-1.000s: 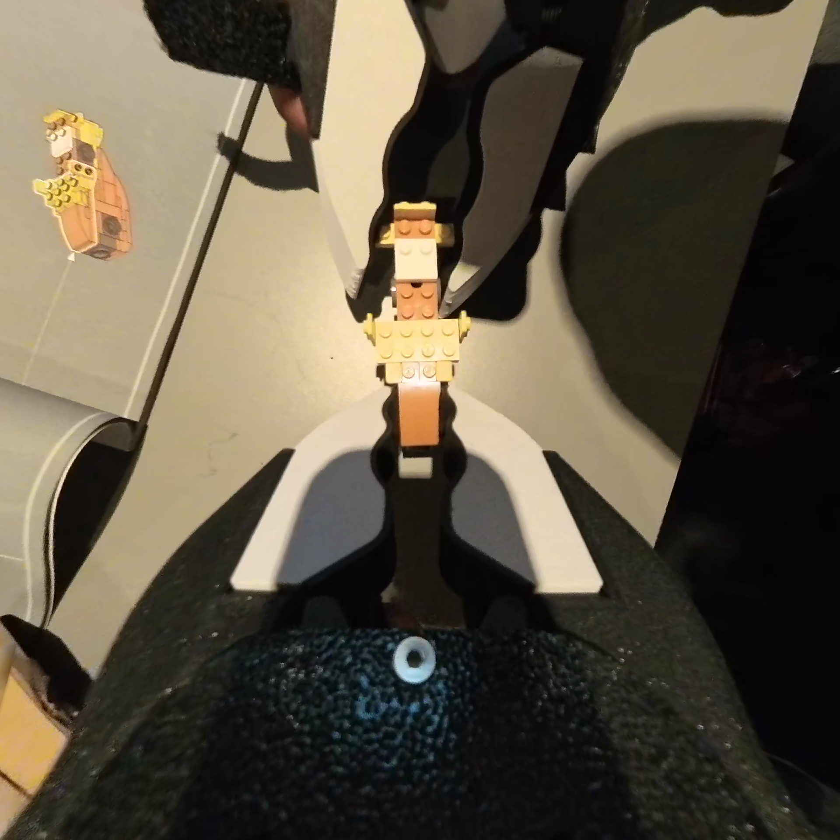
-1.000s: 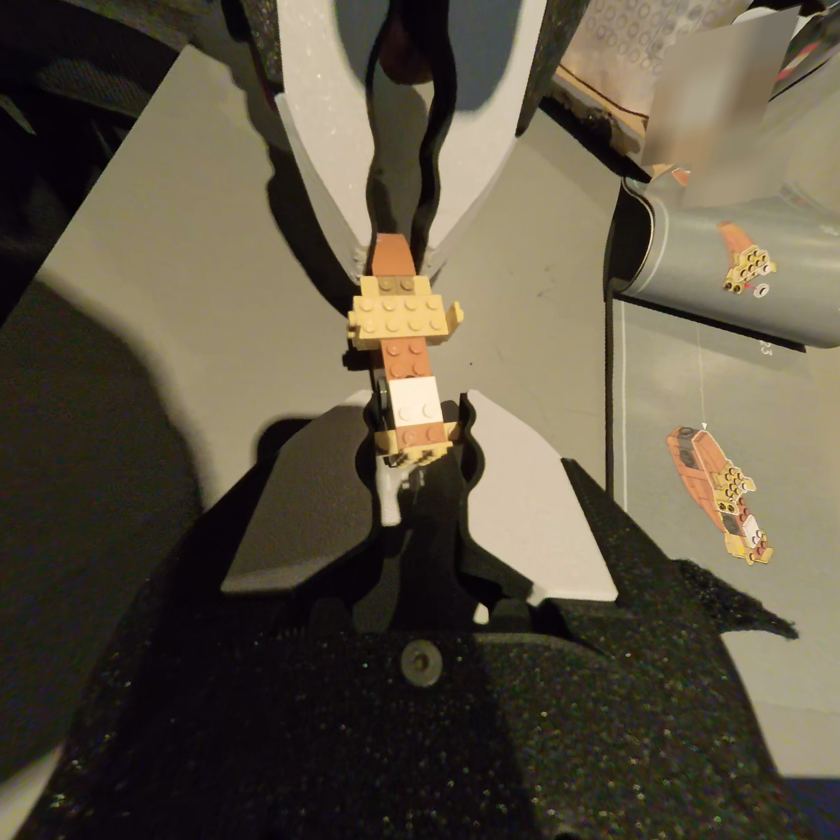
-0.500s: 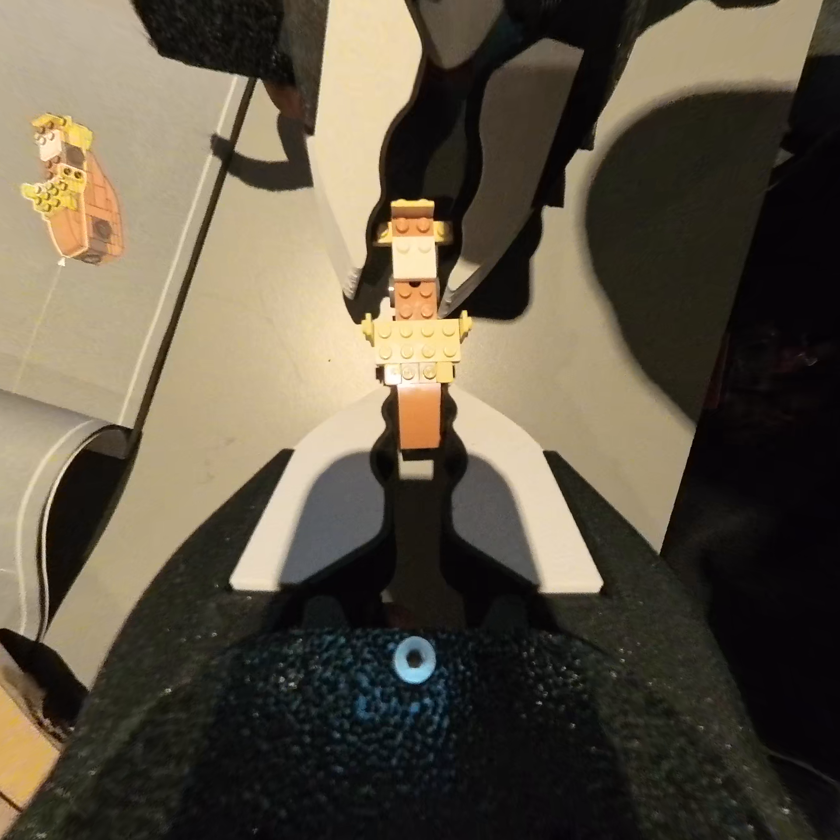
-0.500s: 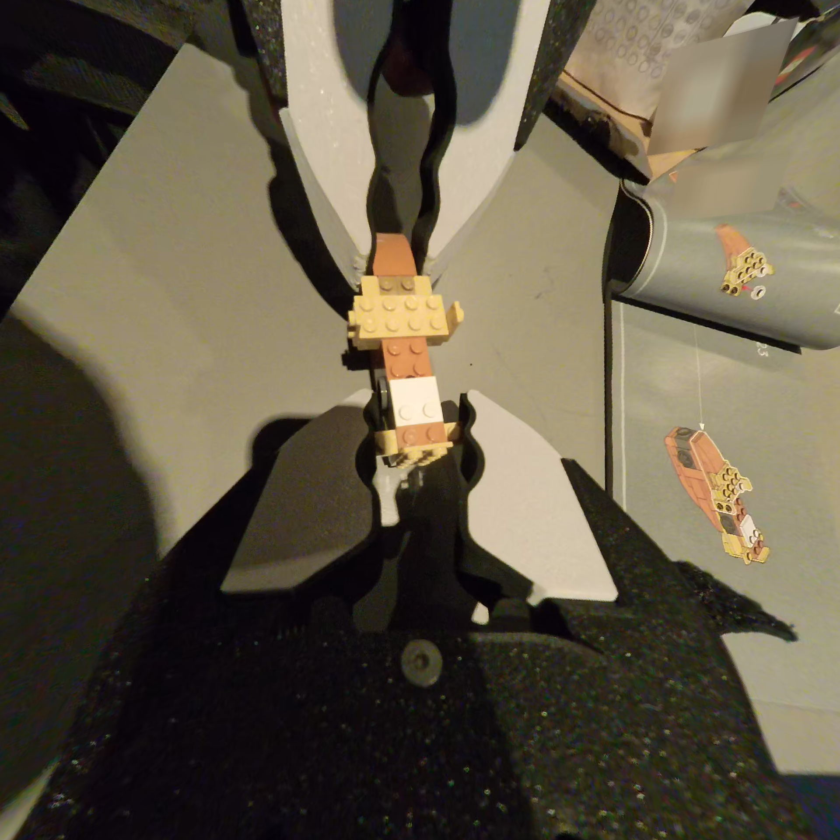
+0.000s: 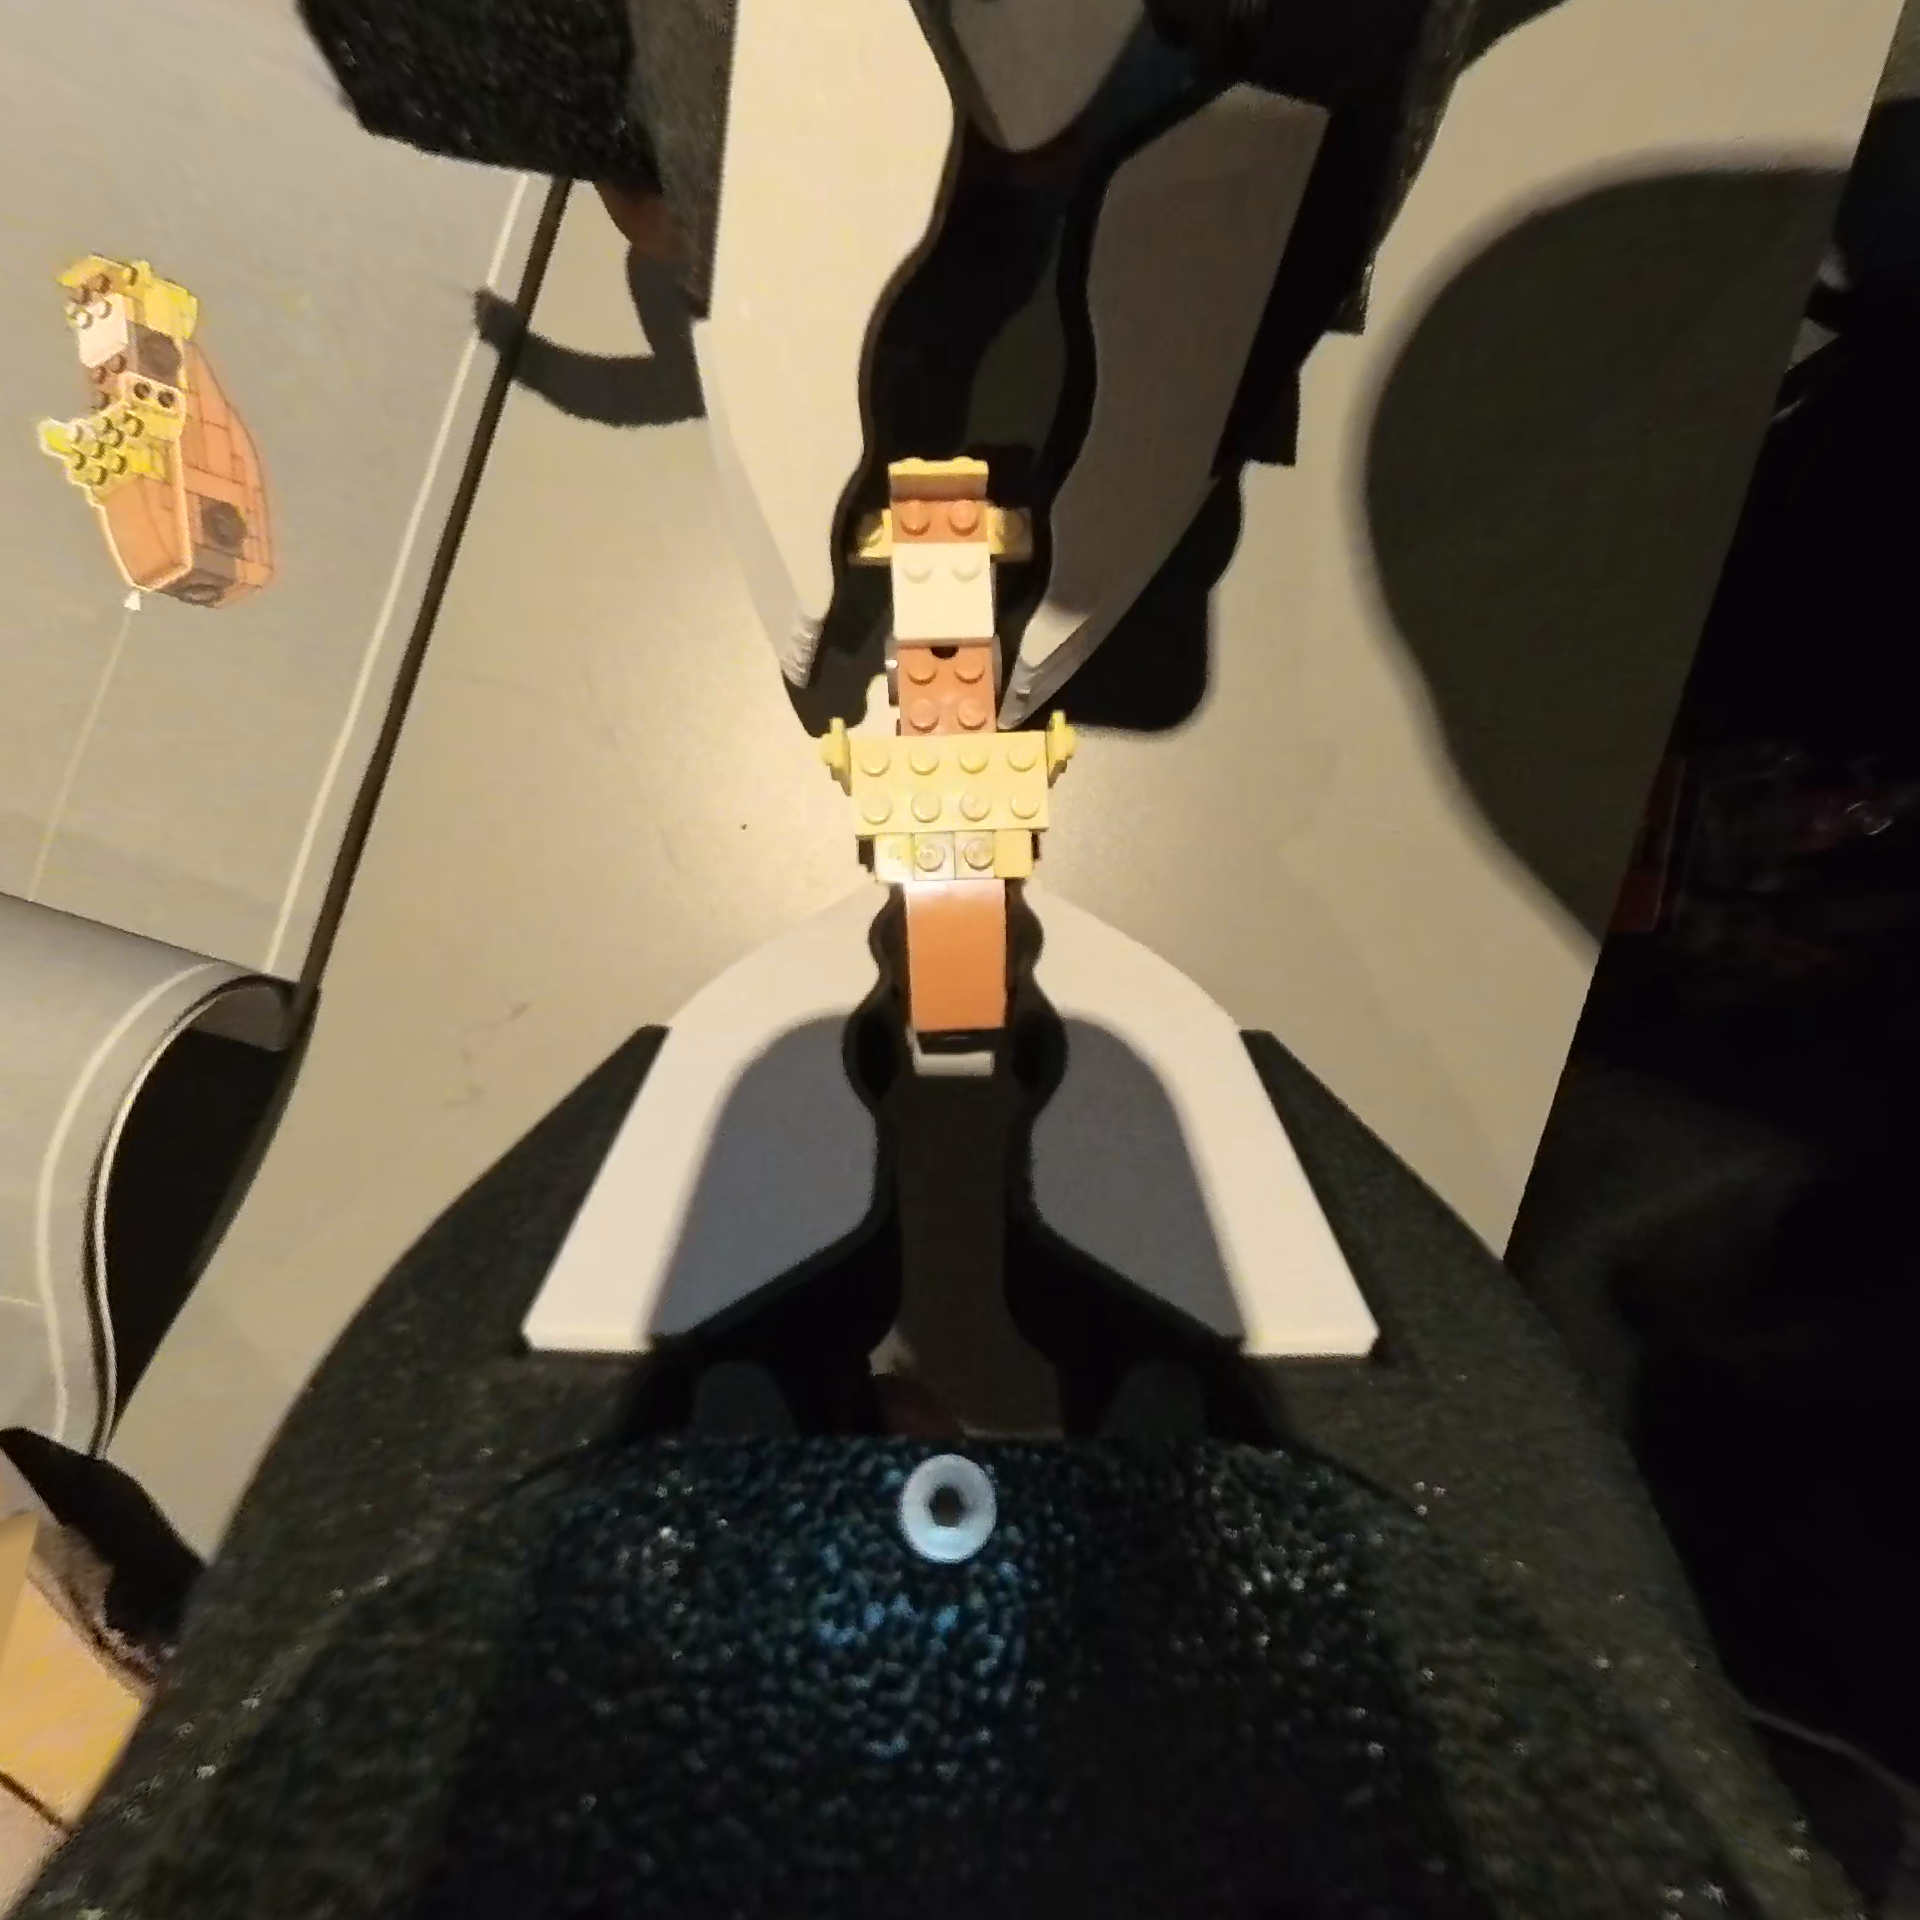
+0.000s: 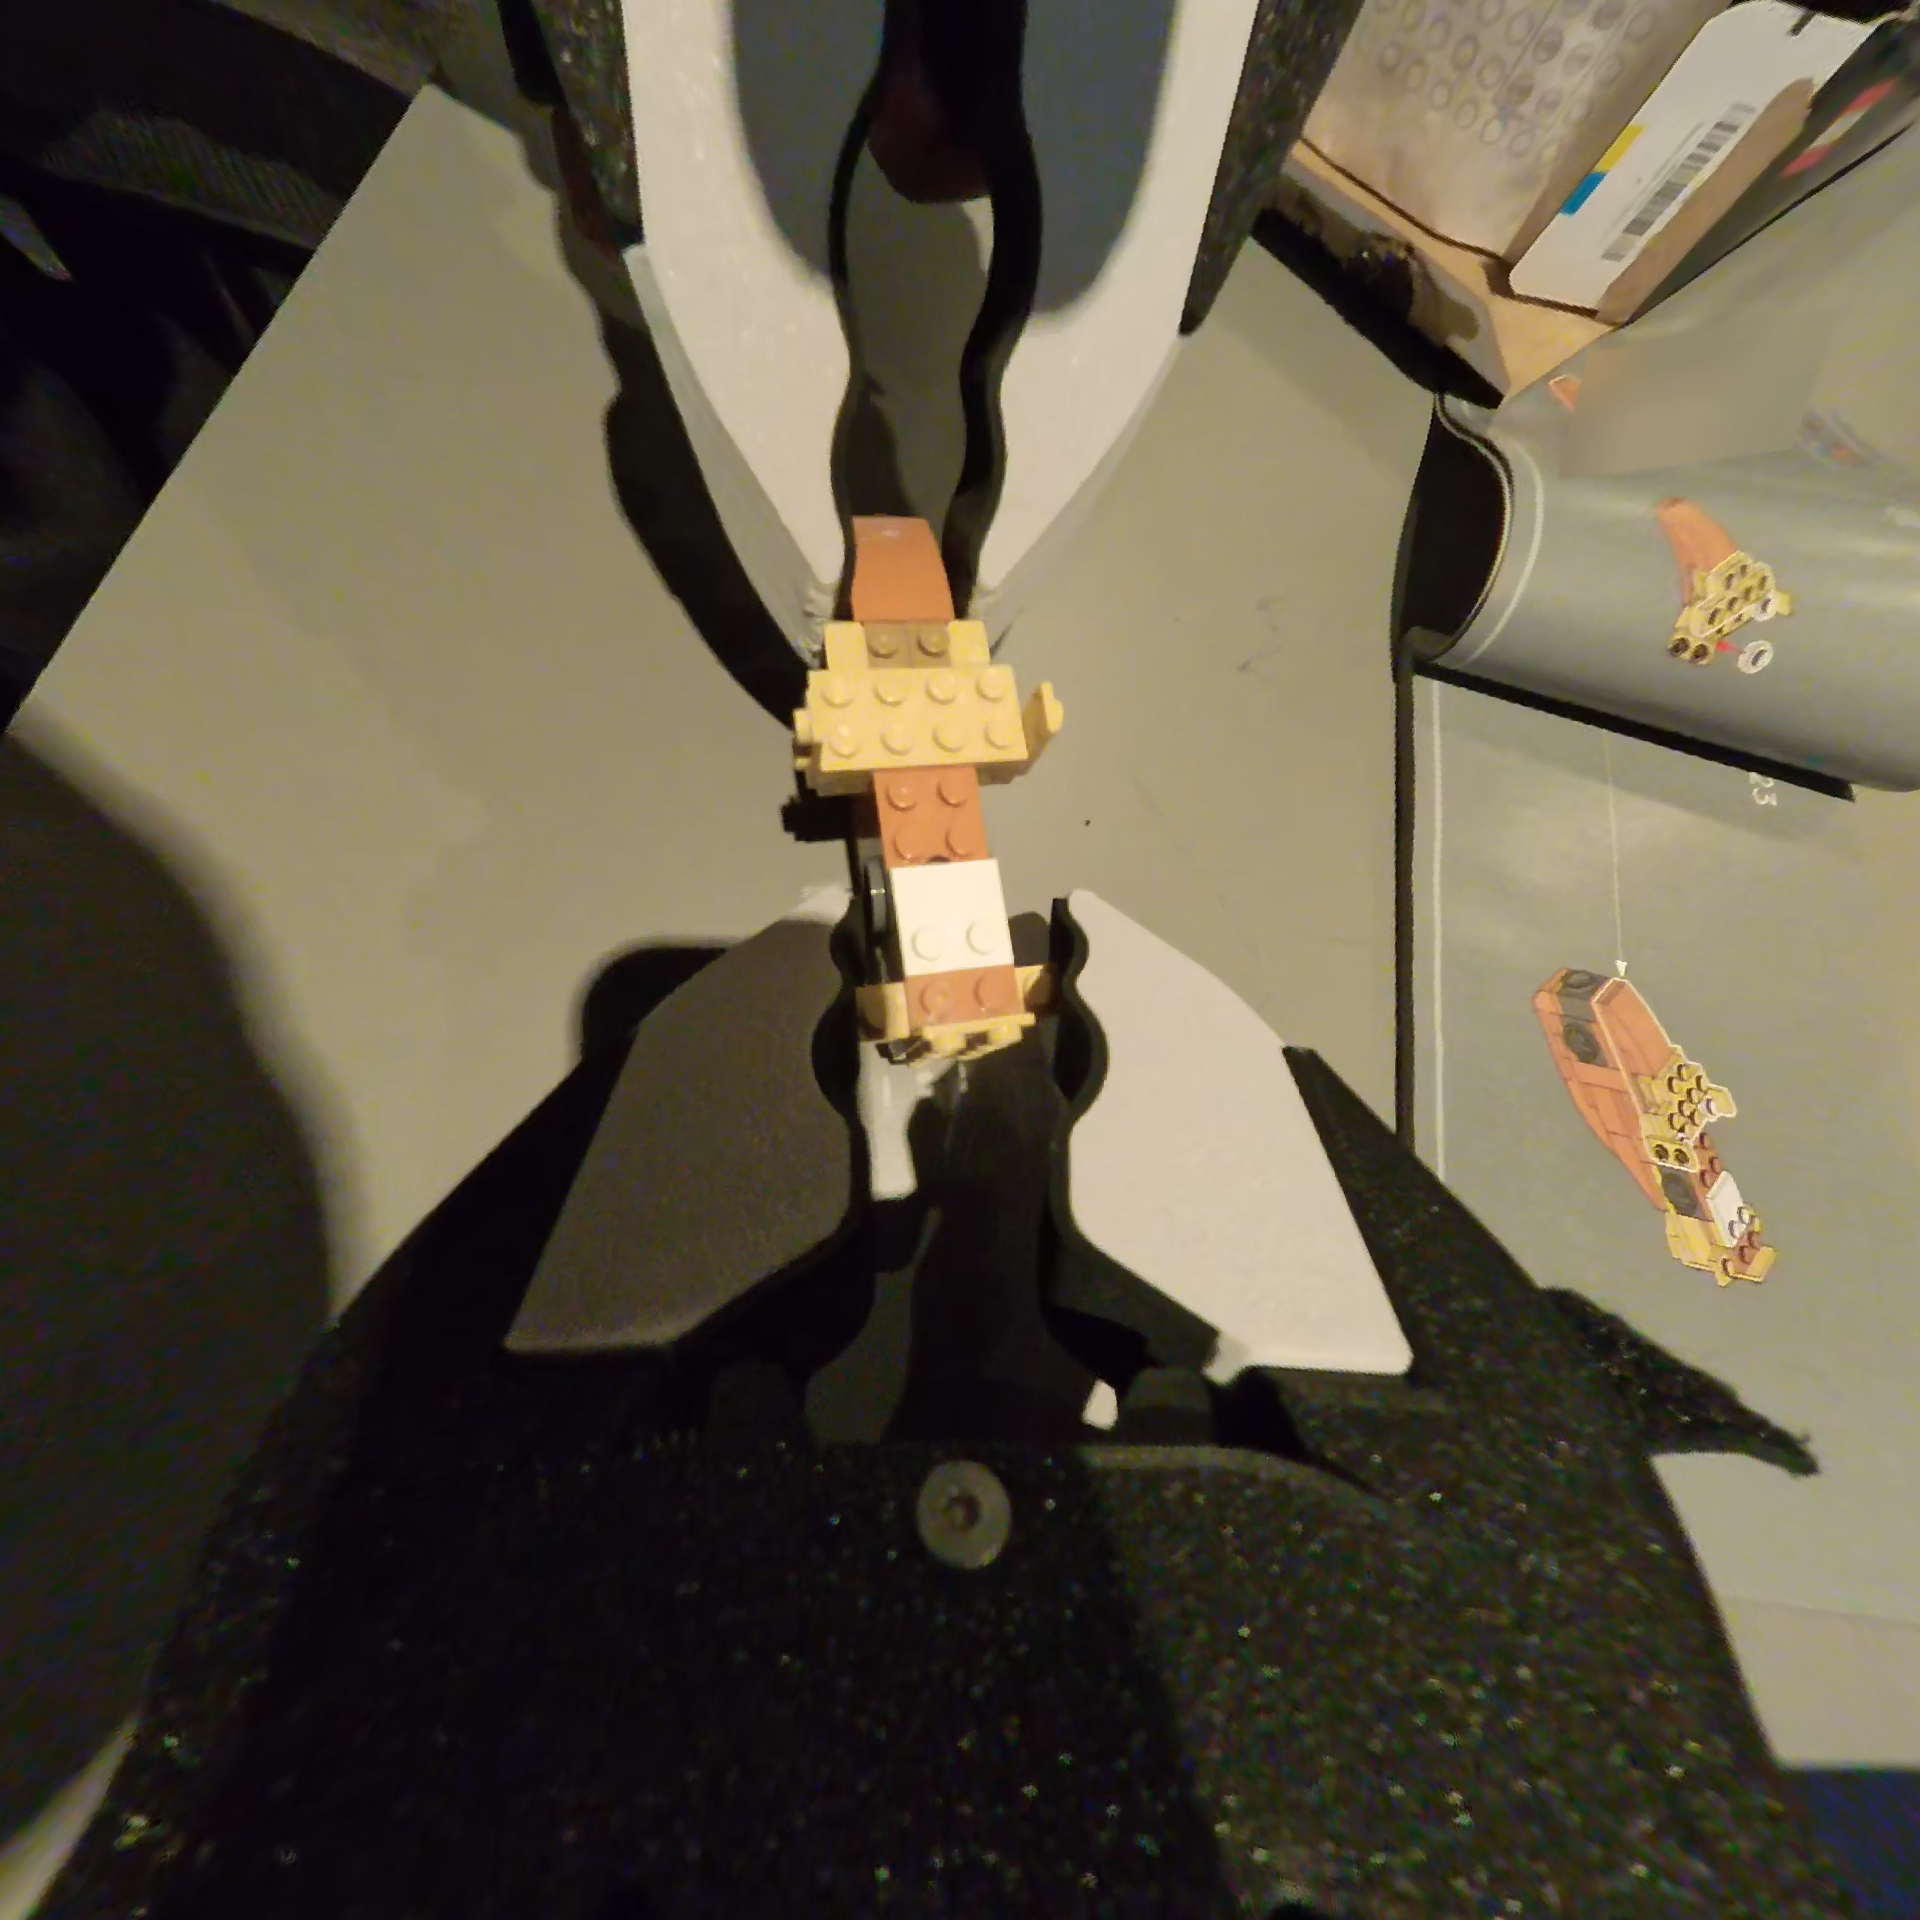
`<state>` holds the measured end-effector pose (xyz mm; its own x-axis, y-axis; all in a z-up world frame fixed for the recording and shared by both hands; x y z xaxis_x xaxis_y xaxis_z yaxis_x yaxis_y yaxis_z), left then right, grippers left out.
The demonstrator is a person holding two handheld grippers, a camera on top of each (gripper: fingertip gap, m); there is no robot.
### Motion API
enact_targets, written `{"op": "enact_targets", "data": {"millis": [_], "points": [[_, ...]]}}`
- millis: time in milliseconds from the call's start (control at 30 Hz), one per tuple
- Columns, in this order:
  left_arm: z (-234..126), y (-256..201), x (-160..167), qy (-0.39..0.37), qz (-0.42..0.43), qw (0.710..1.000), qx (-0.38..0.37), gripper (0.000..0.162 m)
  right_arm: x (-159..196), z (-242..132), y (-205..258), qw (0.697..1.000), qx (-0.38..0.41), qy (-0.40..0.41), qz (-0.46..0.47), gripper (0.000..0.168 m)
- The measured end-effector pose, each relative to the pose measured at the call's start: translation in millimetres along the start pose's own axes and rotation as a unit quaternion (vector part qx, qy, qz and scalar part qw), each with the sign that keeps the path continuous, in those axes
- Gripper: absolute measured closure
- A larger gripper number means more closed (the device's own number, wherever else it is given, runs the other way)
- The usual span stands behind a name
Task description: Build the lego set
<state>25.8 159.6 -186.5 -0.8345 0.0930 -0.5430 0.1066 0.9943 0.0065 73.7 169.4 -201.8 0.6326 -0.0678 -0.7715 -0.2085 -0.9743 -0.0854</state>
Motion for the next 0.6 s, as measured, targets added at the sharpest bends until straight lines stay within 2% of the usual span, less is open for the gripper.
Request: {"op": "enact_targets", "data": {"millis": [200,367,600], "points": [[8,2,8,0.025,0.004,1.000,-0.013,0.136,1,1,1,1.000,0.004,0.004,-0.006,0.135],[8,1,8,0.022,0.001,1.000,-0.011,0.136,0,0,1,1.000,0.003,0.002,-0.007,0.135],[7,-2,11,0.013,-0.001,1.000,-0.013,0.124,0,0,1,1.000,0.003,0.001,-0.008,0.135]]}}
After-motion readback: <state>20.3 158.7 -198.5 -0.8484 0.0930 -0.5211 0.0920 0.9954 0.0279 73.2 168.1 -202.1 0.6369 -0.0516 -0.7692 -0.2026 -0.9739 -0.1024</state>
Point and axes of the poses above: each gripper's, where its closed fingertips meet, z out along the fingers, x out of its underside, y = z × x across the jaws, the point moved 1 cm from there along -z, back along the fingers, and after that the axes turned 7 degrees about z, right-handed, at the moved point
